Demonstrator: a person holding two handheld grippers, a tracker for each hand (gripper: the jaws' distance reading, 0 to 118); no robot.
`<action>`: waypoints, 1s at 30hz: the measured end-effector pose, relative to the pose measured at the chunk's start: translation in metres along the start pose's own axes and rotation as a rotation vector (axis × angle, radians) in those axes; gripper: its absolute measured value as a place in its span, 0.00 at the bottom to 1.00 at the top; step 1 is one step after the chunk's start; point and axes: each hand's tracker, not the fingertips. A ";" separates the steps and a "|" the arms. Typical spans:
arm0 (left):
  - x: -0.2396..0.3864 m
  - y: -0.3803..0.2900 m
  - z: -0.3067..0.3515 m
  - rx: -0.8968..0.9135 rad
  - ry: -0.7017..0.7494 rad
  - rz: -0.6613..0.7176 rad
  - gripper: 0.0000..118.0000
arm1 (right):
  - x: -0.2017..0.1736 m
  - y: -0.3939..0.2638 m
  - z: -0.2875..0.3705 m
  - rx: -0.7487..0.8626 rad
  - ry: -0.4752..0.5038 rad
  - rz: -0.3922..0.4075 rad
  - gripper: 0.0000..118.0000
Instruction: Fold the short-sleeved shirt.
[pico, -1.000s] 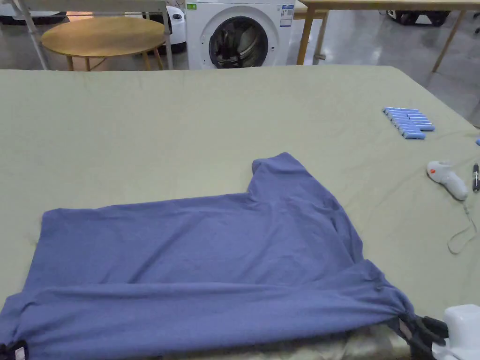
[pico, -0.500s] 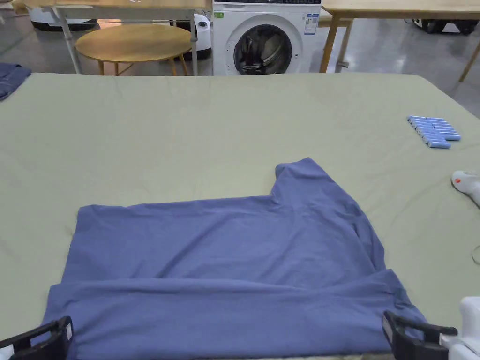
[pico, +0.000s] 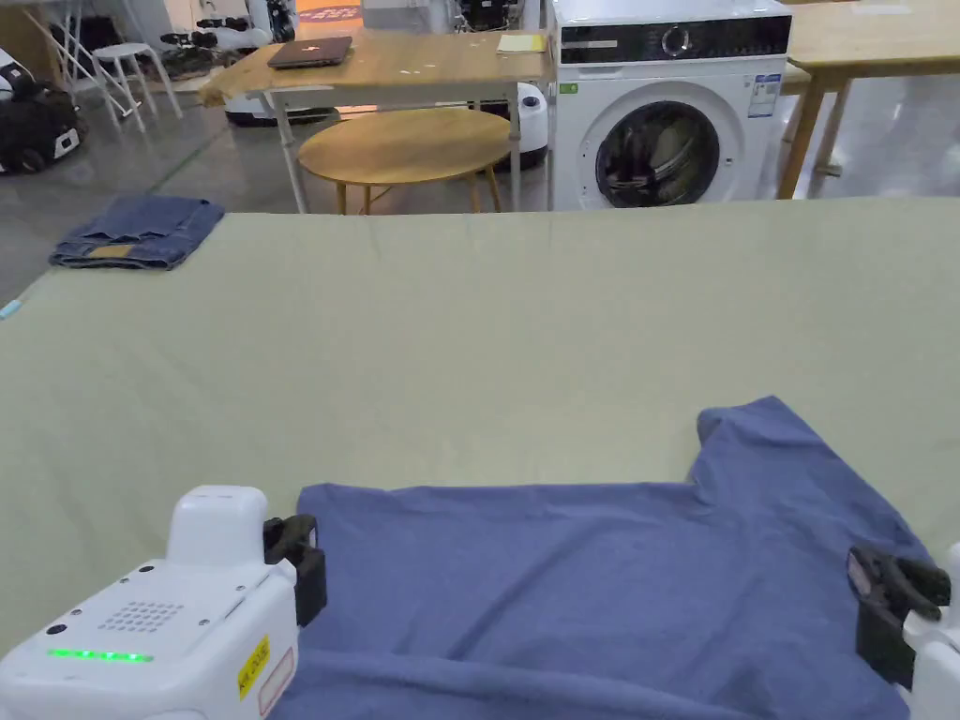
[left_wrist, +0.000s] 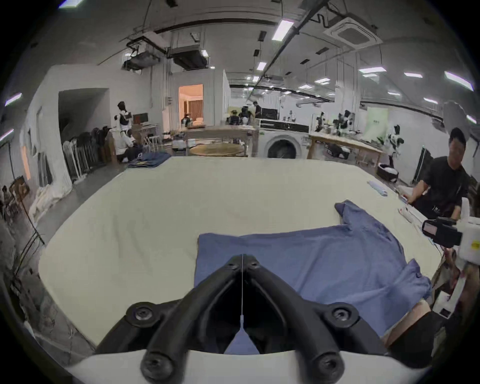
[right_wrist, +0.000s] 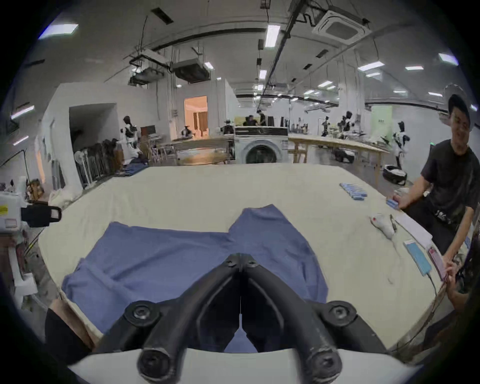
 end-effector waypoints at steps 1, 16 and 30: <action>-0.004 0.005 -0.017 -0.019 -0.002 -0.005 0.00 | -0.002 0.002 -0.007 -0.004 0.001 0.006 0.00; -0.072 0.020 -0.241 -0.406 0.075 0.186 0.98 | 0.023 -0.027 -0.054 -0.184 -0.009 0.025 0.00; -0.038 0.014 -0.203 -0.388 -0.013 -0.056 0.00 | 0.104 0.032 -0.193 -0.341 -0.042 0.134 0.81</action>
